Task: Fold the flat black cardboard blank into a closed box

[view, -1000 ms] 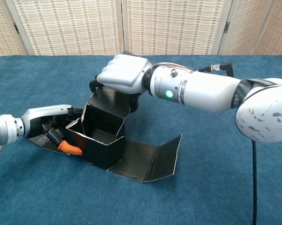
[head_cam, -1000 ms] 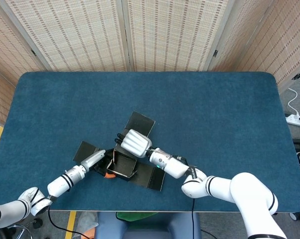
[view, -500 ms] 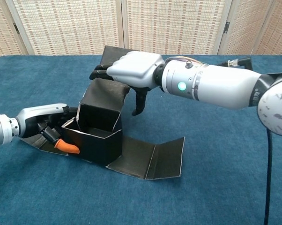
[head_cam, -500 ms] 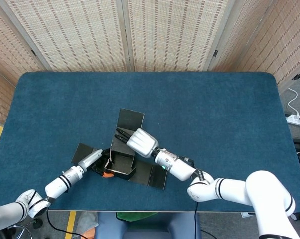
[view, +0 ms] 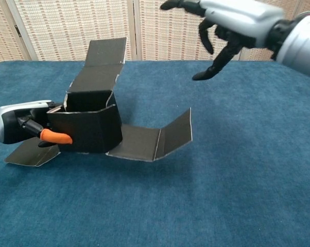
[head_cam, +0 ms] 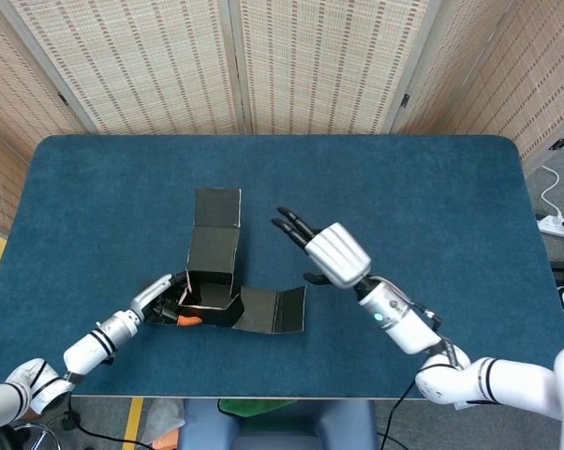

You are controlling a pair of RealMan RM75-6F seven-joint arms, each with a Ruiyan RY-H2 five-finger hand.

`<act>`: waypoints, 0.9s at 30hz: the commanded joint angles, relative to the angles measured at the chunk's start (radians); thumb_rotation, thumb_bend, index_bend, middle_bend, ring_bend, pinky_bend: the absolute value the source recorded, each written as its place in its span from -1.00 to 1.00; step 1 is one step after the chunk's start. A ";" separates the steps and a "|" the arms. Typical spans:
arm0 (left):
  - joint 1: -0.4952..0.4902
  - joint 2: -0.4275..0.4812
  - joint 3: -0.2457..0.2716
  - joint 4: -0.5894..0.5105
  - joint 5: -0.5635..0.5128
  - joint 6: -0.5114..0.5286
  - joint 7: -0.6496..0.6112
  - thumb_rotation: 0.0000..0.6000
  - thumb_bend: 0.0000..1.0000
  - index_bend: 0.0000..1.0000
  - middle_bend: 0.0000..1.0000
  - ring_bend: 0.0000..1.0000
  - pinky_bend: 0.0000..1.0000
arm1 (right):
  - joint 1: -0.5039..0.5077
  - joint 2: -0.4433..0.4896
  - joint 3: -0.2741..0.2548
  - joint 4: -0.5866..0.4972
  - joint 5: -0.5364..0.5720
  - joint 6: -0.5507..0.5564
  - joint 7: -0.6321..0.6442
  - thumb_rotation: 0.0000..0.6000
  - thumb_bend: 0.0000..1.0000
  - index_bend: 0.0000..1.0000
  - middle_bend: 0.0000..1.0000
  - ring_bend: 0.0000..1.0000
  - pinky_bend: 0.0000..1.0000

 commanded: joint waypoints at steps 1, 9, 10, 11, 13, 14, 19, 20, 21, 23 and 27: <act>0.000 0.063 0.011 -0.040 0.026 0.062 -0.218 1.00 -0.61 -0.32 -0.34 0.23 0.68 | -0.126 0.039 -0.024 0.031 -0.096 0.166 0.200 1.00 -0.99 -1.00 -1.00 0.30 1.00; -0.021 0.127 0.004 -0.104 0.040 0.106 -0.463 1.00 -0.61 -0.34 -0.35 0.23 0.68 | -0.173 -0.018 -0.018 0.120 -0.143 0.243 0.401 1.00 -0.99 -1.00 -0.97 0.32 1.00; -0.024 0.132 0.005 -0.111 0.043 0.109 -0.482 1.00 -0.61 -0.34 -0.35 0.23 0.68 | -0.170 -0.031 -0.015 0.130 -0.149 0.244 0.417 1.00 -0.99 -1.00 -0.97 0.32 1.00; -0.028 0.139 0.007 -0.119 0.050 0.115 -0.502 1.00 -0.61 -0.35 -0.36 0.23 0.68 | -0.163 -0.050 -0.009 0.142 -0.158 0.244 0.429 1.00 -0.99 -1.00 -0.96 0.32 1.00; -0.032 0.146 0.009 -0.128 0.057 0.122 -0.526 1.00 -0.61 -0.37 -0.36 0.23 0.68 | -0.150 -0.083 0.002 0.160 -0.171 0.245 0.431 1.00 -0.99 -1.00 -0.96 0.32 1.00; -0.036 0.150 0.010 -0.134 0.059 0.123 -0.538 1.00 -0.61 -0.37 -0.37 0.23 0.68 | -0.138 -0.109 0.012 0.170 -0.182 0.247 0.426 1.00 -0.99 -1.00 -0.96 0.32 1.00; -0.043 0.156 0.008 -0.148 0.055 0.118 -0.551 1.00 -0.61 -0.37 -0.37 0.22 0.68 | -0.105 -0.182 0.042 0.196 -0.197 0.247 0.394 1.00 -1.00 -1.00 -0.96 0.33 1.00; -0.045 0.157 0.008 -0.151 0.056 0.117 -0.555 1.00 -0.61 -0.37 -0.37 0.22 0.68 | -0.092 -0.207 0.053 0.207 -0.198 0.243 0.383 1.00 -1.00 -1.00 -0.96 0.34 1.00; -0.048 0.159 0.007 -0.155 0.057 0.117 -0.556 1.00 -0.61 -0.37 -0.37 0.22 0.68 | -0.077 -0.235 0.064 0.219 -0.198 0.236 0.372 1.00 -1.00 -1.00 -0.96 0.34 1.00; -0.053 0.160 0.012 -0.149 0.066 0.115 -0.535 1.00 -0.61 -0.37 -0.37 0.22 0.68 | -0.007 -0.332 0.117 0.280 -0.206 0.216 0.311 1.00 -1.00 -1.00 -0.96 0.34 1.00; -0.052 0.157 0.019 -0.137 0.074 0.123 -0.508 1.00 -0.61 -0.38 -0.38 0.22 0.68 | 0.049 -0.402 0.156 0.362 -0.223 0.222 0.252 1.00 -1.00 -1.00 -0.96 0.34 1.00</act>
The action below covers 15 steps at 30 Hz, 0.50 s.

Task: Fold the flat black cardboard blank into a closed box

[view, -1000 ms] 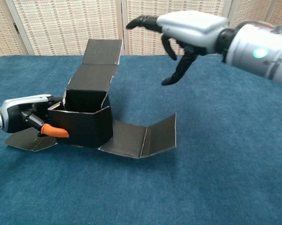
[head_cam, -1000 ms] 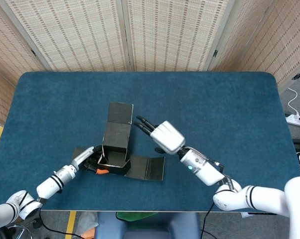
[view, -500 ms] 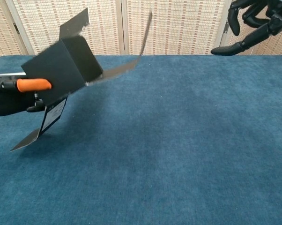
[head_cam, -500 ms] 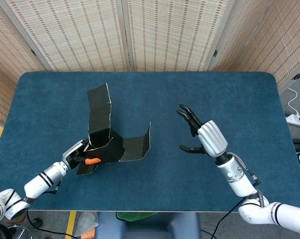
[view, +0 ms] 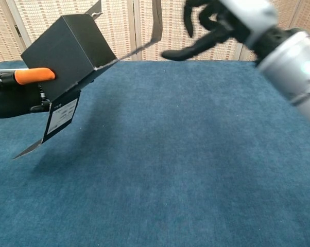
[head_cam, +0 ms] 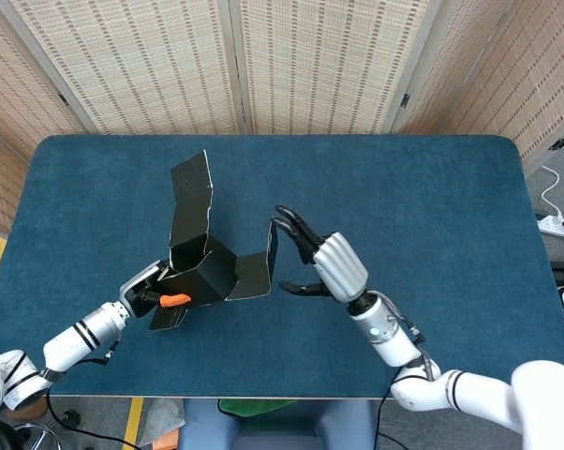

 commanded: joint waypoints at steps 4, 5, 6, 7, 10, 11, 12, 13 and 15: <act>0.002 -0.006 0.011 0.029 0.013 0.014 0.057 1.00 -0.61 -0.38 -0.38 0.22 0.68 | 0.111 -0.102 0.068 0.115 -0.027 -0.022 -0.086 1.00 -1.00 -1.00 -0.96 0.34 1.00; 0.003 -0.006 0.012 0.032 0.013 0.015 0.071 1.00 -0.61 -0.38 -0.38 0.21 0.68 | 0.117 -0.103 0.069 0.118 -0.029 -0.024 -0.092 1.00 -1.00 -1.00 -0.97 0.34 1.00; 0.003 -0.006 0.011 0.033 0.013 0.016 0.086 1.00 -0.61 -0.38 -0.38 0.21 0.68 | 0.122 -0.103 0.069 0.119 -0.031 -0.027 -0.098 1.00 -1.00 -1.00 -0.97 0.34 1.00; 0.003 -0.006 0.011 0.031 0.013 0.017 0.102 1.00 -0.61 -0.38 -0.38 0.21 0.68 | 0.129 -0.101 0.068 0.117 -0.033 -0.033 -0.103 1.00 -1.00 -1.00 -0.97 0.34 1.00; 0.003 -0.005 0.016 0.032 0.019 0.019 0.140 1.00 -0.62 -0.38 -0.39 0.20 0.68 | 0.142 -0.095 0.066 0.108 -0.037 -0.046 -0.124 1.00 -1.00 -1.00 -0.98 0.34 1.00; 0.002 -0.005 0.017 0.033 0.020 0.018 0.156 1.00 -0.62 -0.38 -0.39 0.20 0.68 | 0.147 -0.091 0.066 0.103 -0.038 -0.051 -0.129 1.00 -1.00 -1.00 -0.99 0.34 1.00; 0.001 -0.006 0.018 0.036 0.021 0.015 0.182 1.00 -0.62 -0.38 -0.39 0.20 0.68 | 0.151 -0.087 0.065 0.096 -0.040 -0.055 -0.134 1.00 -1.00 -1.00 -0.99 0.34 1.00; 0.000 -0.007 0.016 0.037 0.020 0.012 0.203 1.00 -0.62 -0.38 -0.39 0.20 0.68 | 0.154 -0.083 0.064 0.090 -0.041 -0.060 -0.137 1.00 -1.00 -1.00 -1.00 0.34 1.00; -0.002 -0.010 0.013 0.039 0.014 0.004 0.253 1.00 -0.62 -0.38 -0.39 0.20 0.68 | 0.160 -0.071 0.060 0.076 -0.042 -0.072 -0.144 1.00 -1.00 -1.00 -1.00 0.33 1.00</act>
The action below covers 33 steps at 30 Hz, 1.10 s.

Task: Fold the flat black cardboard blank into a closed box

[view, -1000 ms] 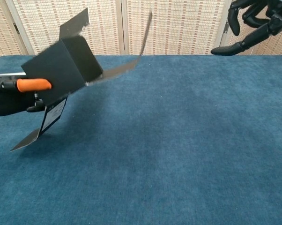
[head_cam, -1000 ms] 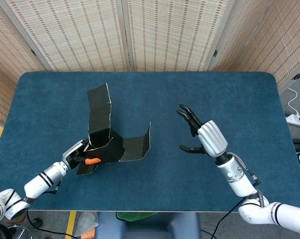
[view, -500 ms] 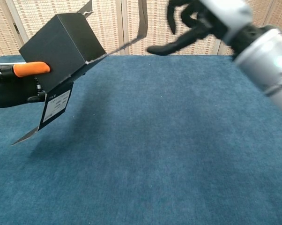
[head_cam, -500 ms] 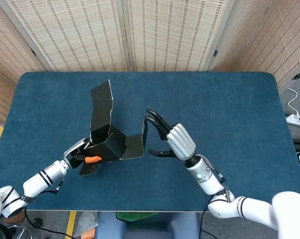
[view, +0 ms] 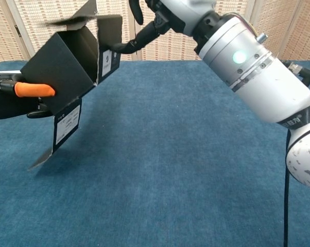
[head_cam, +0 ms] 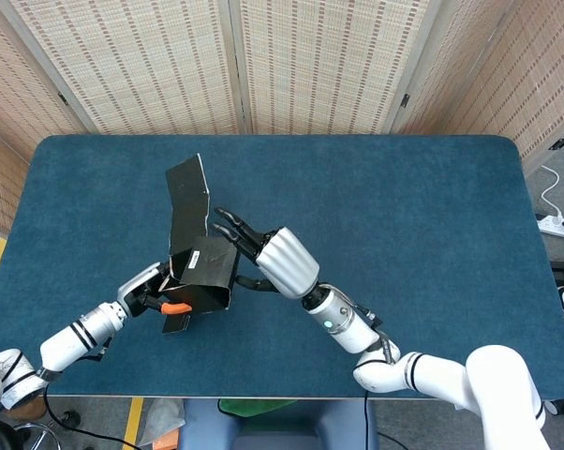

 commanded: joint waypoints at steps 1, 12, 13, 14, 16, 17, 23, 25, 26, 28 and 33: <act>-0.004 -0.005 -0.005 0.004 -0.008 -0.016 0.101 1.00 -0.62 -0.38 -0.39 0.20 0.68 | 0.011 0.022 -0.007 -0.022 -0.002 -0.023 -0.020 1.00 -1.00 -1.00 -1.00 0.33 1.00; -0.027 -0.009 -0.027 -0.030 -0.050 -0.093 0.299 1.00 -0.62 -0.38 -0.39 0.20 0.68 | 0.042 0.060 -0.075 -0.024 -0.033 -0.119 -0.113 1.00 -1.00 -1.00 -1.00 0.32 1.00; -0.029 -0.013 -0.028 -0.030 -0.053 -0.102 0.322 1.00 -0.62 -0.38 -0.39 0.20 0.68 | 0.046 0.060 -0.087 -0.013 -0.043 -0.127 -0.125 1.00 -1.00 -1.00 -0.99 0.32 1.00; -0.030 -0.017 -0.028 -0.029 -0.056 -0.110 0.341 1.00 -0.62 -0.38 -0.39 0.19 0.68 | 0.049 0.059 -0.097 -0.001 -0.051 -0.131 -0.131 1.00 -1.00 -1.00 -0.96 0.32 1.00; -0.030 -0.029 -0.030 -0.026 -0.064 -0.126 0.388 1.00 -0.62 -0.38 -0.39 0.19 0.68 | 0.054 0.056 -0.120 0.030 -0.072 -0.137 -0.142 1.00 -1.00 -1.00 -0.91 0.33 1.00; -0.030 -0.035 -0.031 -0.025 -0.068 -0.132 0.409 1.00 -0.62 -0.38 -0.39 0.19 0.68 | 0.055 0.055 -0.132 0.044 -0.084 -0.135 -0.141 1.00 -1.00 -1.00 -0.87 0.33 1.00; -0.030 -0.084 -0.037 -0.012 -0.090 -0.177 0.529 1.00 -0.61 -0.38 -0.40 0.18 0.67 | 0.049 0.001 -0.193 0.171 -0.137 -0.096 -0.131 1.00 -1.00 -0.89 -0.68 0.38 1.00; -0.032 -0.104 -0.038 -0.010 -0.096 -0.194 0.549 1.00 -0.61 -0.38 -0.40 0.18 0.67 | 0.045 -0.029 -0.214 0.223 -0.145 -0.094 -0.126 1.00 -1.00 -0.87 -0.66 0.39 1.00; -0.033 -0.112 -0.036 -0.008 -0.096 -0.201 0.555 1.00 -0.61 -0.38 -0.40 0.18 0.67 | 0.041 -0.045 -0.221 0.250 -0.148 -0.087 -0.124 1.00 -1.00 -0.86 -0.65 0.39 1.00; -0.033 -0.135 -0.035 0.006 -0.098 -0.213 0.577 1.00 -0.61 -0.38 -0.40 0.18 0.67 | 0.028 -0.087 -0.246 0.316 -0.153 -0.083 -0.112 1.00 -1.00 -0.86 -0.64 0.39 1.00; -0.028 -0.191 -0.037 0.055 -0.112 -0.239 0.641 1.00 -0.61 -0.38 -0.40 0.18 0.67 | 0.002 -0.177 -0.297 0.475 -0.179 -0.042 -0.079 1.00 -1.00 -0.86 -0.63 0.40 1.00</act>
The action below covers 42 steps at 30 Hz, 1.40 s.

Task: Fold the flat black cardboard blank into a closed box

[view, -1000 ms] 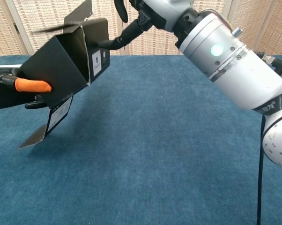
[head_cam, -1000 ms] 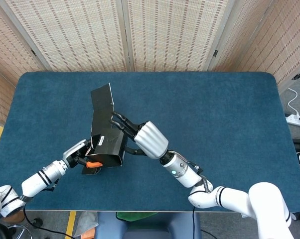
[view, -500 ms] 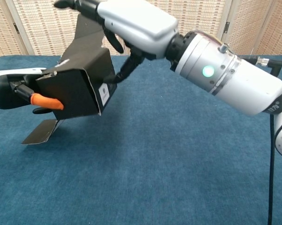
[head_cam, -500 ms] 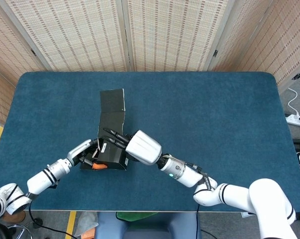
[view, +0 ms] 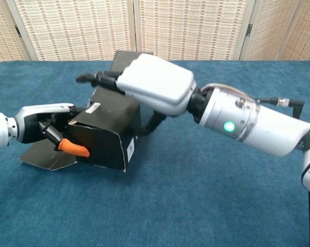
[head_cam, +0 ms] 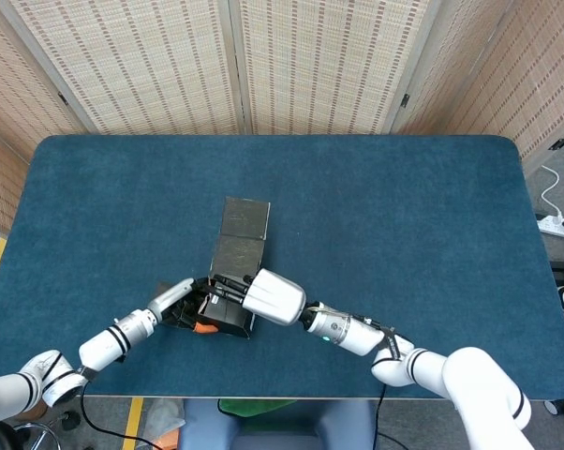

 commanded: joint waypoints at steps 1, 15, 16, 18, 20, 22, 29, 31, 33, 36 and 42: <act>0.006 -0.042 -0.002 0.042 -0.013 -0.019 0.057 1.00 -0.61 -0.39 -0.40 0.19 0.67 | -0.031 -0.095 -0.058 0.150 -0.029 0.048 0.044 1.00 -1.00 -0.86 -0.63 0.41 1.00; 0.043 -0.116 -0.021 0.105 -0.053 -0.027 0.236 1.00 -0.61 -0.50 -0.48 0.17 0.67 | -0.050 -0.218 -0.107 0.405 -0.040 0.139 0.126 1.00 -0.96 -0.86 -0.63 0.41 1.00; 0.044 -0.115 -0.022 0.104 -0.055 -0.029 0.240 1.00 -0.61 -0.52 -0.48 0.17 0.67 | -0.051 -0.221 -0.110 0.415 -0.039 0.142 0.131 1.00 -0.96 -0.86 -0.62 0.41 1.00; 0.045 -0.114 -0.022 0.103 -0.055 -0.032 0.244 1.00 -0.61 -0.56 -0.50 0.17 0.67 | -0.052 -0.225 -0.116 0.428 -0.037 0.141 0.137 1.00 -0.95 -0.84 -0.59 0.41 1.00; 0.047 -0.112 -0.024 0.098 -0.054 -0.029 0.249 1.00 -0.61 -0.59 -0.51 0.17 0.67 | -0.052 -0.228 -0.121 0.438 -0.035 0.140 0.141 1.00 -0.94 -0.78 -0.53 0.42 1.00; 0.048 -0.108 -0.024 0.092 -0.048 -0.023 0.263 1.00 -0.61 -0.62 -0.52 0.17 0.66 | -0.051 -0.231 -0.124 0.444 -0.032 0.145 0.144 1.00 -0.91 -0.70 -0.47 0.43 1.00; 0.046 -0.096 -0.023 0.064 -0.040 -0.024 0.311 1.00 -0.62 -0.74 -0.58 0.16 0.65 | -0.045 -0.236 -0.125 0.455 -0.017 0.146 0.148 1.00 -0.87 -0.59 -0.39 0.44 1.00; 0.045 -0.095 -0.026 0.058 -0.043 -0.028 0.323 1.00 -0.62 -0.76 -0.60 0.15 0.65 | -0.037 -0.240 -0.124 0.458 -0.013 0.144 0.151 1.00 -0.87 -0.58 -0.38 0.44 1.00; 0.045 -0.094 -0.028 0.052 -0.047 -0.031 0.336 1.00 -0.62 -0.79 -0.61 0.15 0.64 | -0.029 -0.243 -0.126 0.461 -0.013 0.144 0.149 1.00 -0.87 -0.58 -0.37 0.45 1.00; 0.044 -0.091 -0.032 0.043 -0.051 -0.038 0.352 1.00 -0.62 -0.81 -0.62 0.15 0.64 | -0.017 -0.247 -0.129 0.463 -0.013 0.142 0.150 1.00 -0.87 -0.57 -0.36 0.45 1.00; 0.046 -0.087 -0.037 0.037 -0.061 -0.047 0.365 1.00 -0.61 -0.82 -0.64 0.14 0.63 | -0.011 -0.244 -0.139 0.470 -0.009 0.129 0.146 1.00 -0.74 -0.42 -0.24 0.47 1.00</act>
